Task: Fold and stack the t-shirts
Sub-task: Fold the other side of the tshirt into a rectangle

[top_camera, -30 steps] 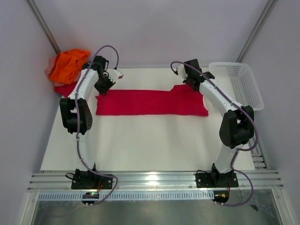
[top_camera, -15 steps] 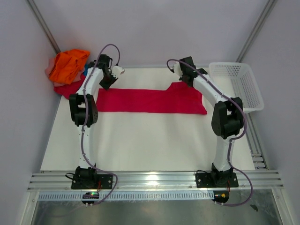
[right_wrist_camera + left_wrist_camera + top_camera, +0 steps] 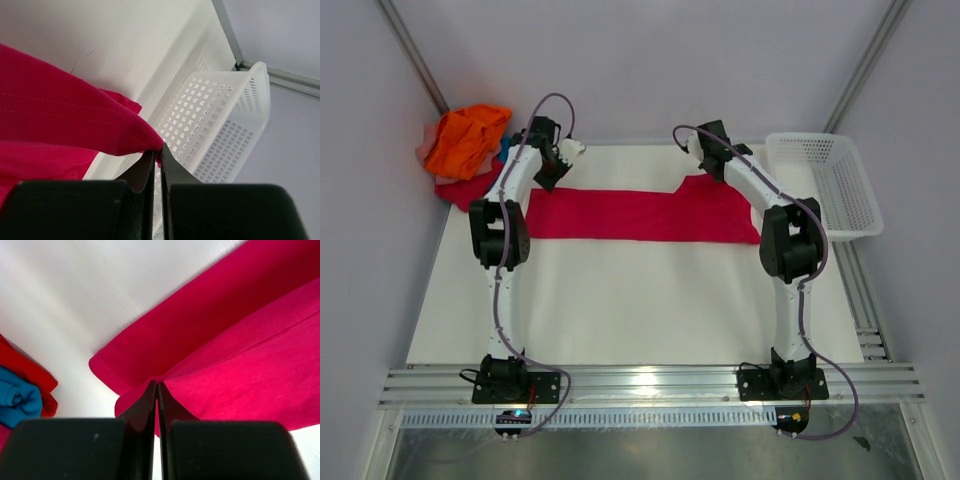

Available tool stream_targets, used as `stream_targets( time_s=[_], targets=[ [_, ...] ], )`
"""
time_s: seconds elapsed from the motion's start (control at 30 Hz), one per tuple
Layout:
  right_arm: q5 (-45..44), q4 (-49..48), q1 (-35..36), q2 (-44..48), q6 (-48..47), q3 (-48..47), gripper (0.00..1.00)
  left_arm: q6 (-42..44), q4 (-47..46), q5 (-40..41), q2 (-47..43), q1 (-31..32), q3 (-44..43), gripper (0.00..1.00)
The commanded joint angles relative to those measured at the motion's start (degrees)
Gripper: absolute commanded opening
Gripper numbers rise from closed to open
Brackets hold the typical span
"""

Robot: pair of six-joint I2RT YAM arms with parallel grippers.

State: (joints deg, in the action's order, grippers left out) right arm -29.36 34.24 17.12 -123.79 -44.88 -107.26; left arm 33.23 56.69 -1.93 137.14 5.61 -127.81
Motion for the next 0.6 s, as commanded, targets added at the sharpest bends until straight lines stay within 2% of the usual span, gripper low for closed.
stream_targets(
  time_s=[0.0, 0.23, 0.33, 0.37, 0.4, 0.43, 0.47, 0.5, 0.53, 0.57],
  targets=[
    [-1.92, -2.24, -0.25, -0.75, -0.29, -3.83, 0.03, -1.85, -2.98, 0.79, -0.03, 0.02, -0.60, 0.00],
    [-1.93, -2.69, -0.51, -2.77, 0.32, -3.92, 0.03, -3.70, -3.60, 0.79, 0.67, 0.11, -0.25, 0.01],
    [-2.10, -2.77, -0.60, -3.56, 0.76, -3.83, 0.03, -3.97, -3.60, 0.79, 0.85, 0.19, -0.16, 0.07],
    [-2.10, -2.77, -0.78, -3.83, 0.85, -3.83, 0.03, -4.23, -3.60, 0.62, 0.93, 0.19, -0.07, 0.11],
    [-2.54, -2.60, -0.78, -4.18, 1.02, -4.00, 0.03, -4.23, -3.43, 0.35, 0.93, 0.37, -0.16, 0.34],
    [-2.97, -2.16, -0.78, -5.05, 1.72, -4.35, 0.06, -4.40, -3.25, 0.27, 0.93, 0.46, 0.01, 0.47],
    [-3.15, -1.64, -0.86, -5.58, 2.08, -4.71, 0.47, -4.58, -3.16, 0.18, 0.93, 0.55, 0.19, 0.58],
    [-4.29, -1.89, -0.78, -6.11, 2.34, -4.88, 0.70, -4.84, -3.07, 0.18, 0.93, 0.89, 0.45, 0.73],
    [-5.08, -2.42, -0.69, -6.90, 2.78, -4.71, 0.82, -4.93, -2.99, 0.18, 0.85, 0.98, 0.63, 0.80],
    [-6.13, -3.29, -0.86, -6.99, 2.87, -4.45, 0.99, -5.11, -2.90, 0.00, 0.85, 1.25, 0.80, 0.81]
  ],
)
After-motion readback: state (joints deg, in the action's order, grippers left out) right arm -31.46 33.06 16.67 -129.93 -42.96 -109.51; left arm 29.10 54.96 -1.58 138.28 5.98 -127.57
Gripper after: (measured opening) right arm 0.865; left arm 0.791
